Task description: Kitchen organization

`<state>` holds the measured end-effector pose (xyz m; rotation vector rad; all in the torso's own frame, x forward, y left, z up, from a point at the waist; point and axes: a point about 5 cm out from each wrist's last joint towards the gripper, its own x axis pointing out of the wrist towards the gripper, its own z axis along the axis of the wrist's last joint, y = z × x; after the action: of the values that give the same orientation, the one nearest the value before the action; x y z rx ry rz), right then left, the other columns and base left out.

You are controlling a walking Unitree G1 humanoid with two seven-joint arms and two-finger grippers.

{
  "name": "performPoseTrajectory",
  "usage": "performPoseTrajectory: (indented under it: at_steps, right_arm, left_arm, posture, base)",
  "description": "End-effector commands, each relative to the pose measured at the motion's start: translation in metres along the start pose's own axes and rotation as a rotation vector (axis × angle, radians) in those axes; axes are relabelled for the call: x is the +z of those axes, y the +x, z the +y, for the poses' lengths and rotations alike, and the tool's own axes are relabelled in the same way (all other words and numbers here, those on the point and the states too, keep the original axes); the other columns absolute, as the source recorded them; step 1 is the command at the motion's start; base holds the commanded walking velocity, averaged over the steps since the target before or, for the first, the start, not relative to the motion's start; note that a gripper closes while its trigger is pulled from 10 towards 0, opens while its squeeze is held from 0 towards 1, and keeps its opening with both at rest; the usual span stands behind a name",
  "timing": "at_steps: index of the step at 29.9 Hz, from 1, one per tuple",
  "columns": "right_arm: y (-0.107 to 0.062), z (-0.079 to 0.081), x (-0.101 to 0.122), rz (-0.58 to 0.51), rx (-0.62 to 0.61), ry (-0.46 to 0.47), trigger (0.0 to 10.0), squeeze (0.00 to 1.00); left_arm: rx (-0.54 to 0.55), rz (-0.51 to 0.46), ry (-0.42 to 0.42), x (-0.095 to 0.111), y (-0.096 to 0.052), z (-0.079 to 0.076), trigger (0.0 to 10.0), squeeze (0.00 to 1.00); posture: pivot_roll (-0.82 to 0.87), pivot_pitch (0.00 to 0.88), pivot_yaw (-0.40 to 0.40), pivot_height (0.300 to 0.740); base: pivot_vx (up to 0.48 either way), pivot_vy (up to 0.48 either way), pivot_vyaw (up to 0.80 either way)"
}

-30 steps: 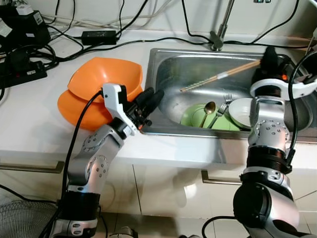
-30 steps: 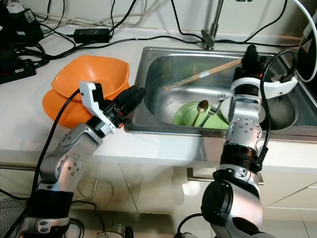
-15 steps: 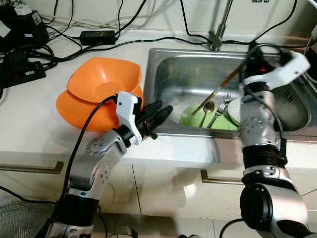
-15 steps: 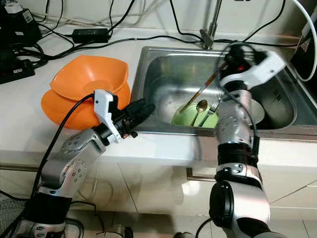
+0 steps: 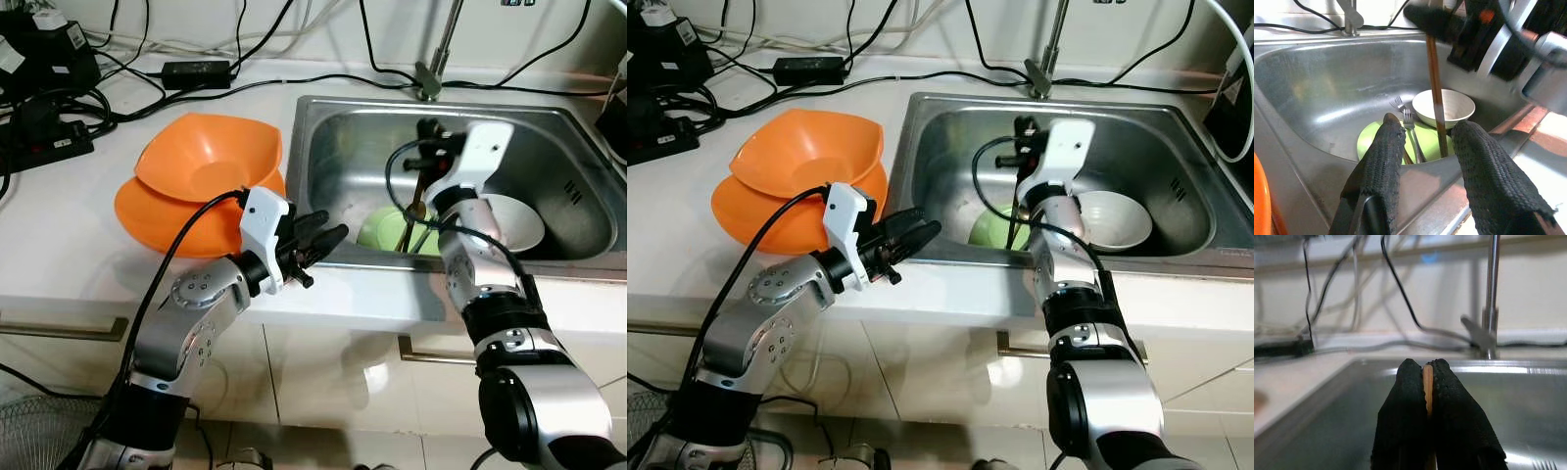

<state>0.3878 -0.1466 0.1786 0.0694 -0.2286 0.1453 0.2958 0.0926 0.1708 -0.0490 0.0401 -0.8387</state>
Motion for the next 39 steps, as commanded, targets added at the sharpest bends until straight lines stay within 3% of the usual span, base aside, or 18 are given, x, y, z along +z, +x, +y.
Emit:
performPoseTrajectory:
  at_steps: [1,17,18,27,28,29,30,31,35,37,39]
  right_arm:
    - [0.001,-0.001,-0.007,0.062,0.004,-0.051,10.0,0.00]
    - [-0.001,0.019,-0.033,0.236,0.084,-0.055,10.0,0.00]
    - [-0.001,0.021,-0.034,0.247,0.089,-0.049,10.0,1.00]
    - [0.000,0.026,-0.035,0.253,0.110,-0.046,10.0,1.00]
    - [0.000,0.026,-0.034,0.247,0.109,-0.049,10.0,0.92]
    - [0.001,0.025,-0.033,0.239,0.108,-0.052,10.0,0.41]
    - [0.001,0.025,-0.033,0.239,0.108,-0.052,10.0,0.41]
    - [0.001,0.025,-0.032,0.234,0.106,-0.053,10.0,0.00]
    - [0.008,0.022,-0.013,0.117,0.069,0.006,10.0,0.00]
    - [0.013,0.025,0.006,-0.004,0.097,0.092,10.0,0.00]
    - [0.013,0.025,0.006,-0.004,0.097,0.092,10.0,0.00]
  left_arm:
    - [-0.026,0.009,0.018,0.002,0.000,-0.005,10.0,0.00]
    - [-0.031,0.021,0.028,0.000,0.001,-0.007,10.0,0.00]
    - [-0.030,0.021,0.029,0.000,0.001,-0.007,10.0,0.00]
    - [-0.023,0.020,0.029,0.000,0.001,-0.006,10.0,0.00]
    - [-0.023,0.020,0.029,0.000,0.001,-0.006,10.0,0.00]
    - [-0.022,0.019,0.029,0.000,0.001,-0.006,10.0,0.00]
    - [-0.022,0.019,0.029,0.000,0.001,-0.006,10.0,0.00]
    - [-0.022,0.019,0.029,0.000,0.001,-0.006,10.0,0.00]
    - [0.038,-0.047,0.044,0.009,0.003,0.000,10.0,0.00]
    - [0.114,-0.111,0.060,0.020,0.004,0.009,10.0,0.00]
    - [0.114,-0.111,0.060,0.020,0.004,0.009,10.0,0.00]
  posture:
    - [0.11,0.047,-0.003,0.740]
    - [0.12,0.039,-0.010,0.740]
    - [0.12,0.040,-0.011,0.740]
    - [0.12,0.040,-0.012,0.740]
    - [0.12,0.040,-0.012,0.740]
    - [0.12,0.039,-0.011,0.740]
    - [0.12,0.039,-0.011,0.740]
    - [0.12,0.039,-0.011,0.740]
    - [0.12,0.041,-0.009,0.740]
    - [0.12,0.041,-0.008,0.740]
    - [0.12,0.041,-0.008,0.740]
  base:
    - [0.000,0.000,0.00]
    - [0.000,0.000,0.00]
    - [0.000,0.000,0.00]
    - [0.000,0.000,0.00]
    - [0.000,0.000,0.00]
    - [0.000,0.000,0.00]
    - [0.000,0.000,0.00]
    - [0.000,0.000,0.00]
    - [0.000,0.000,0.00]
    - [0.000,0.000,0.00]
    - [0.000,0.000,0.00]
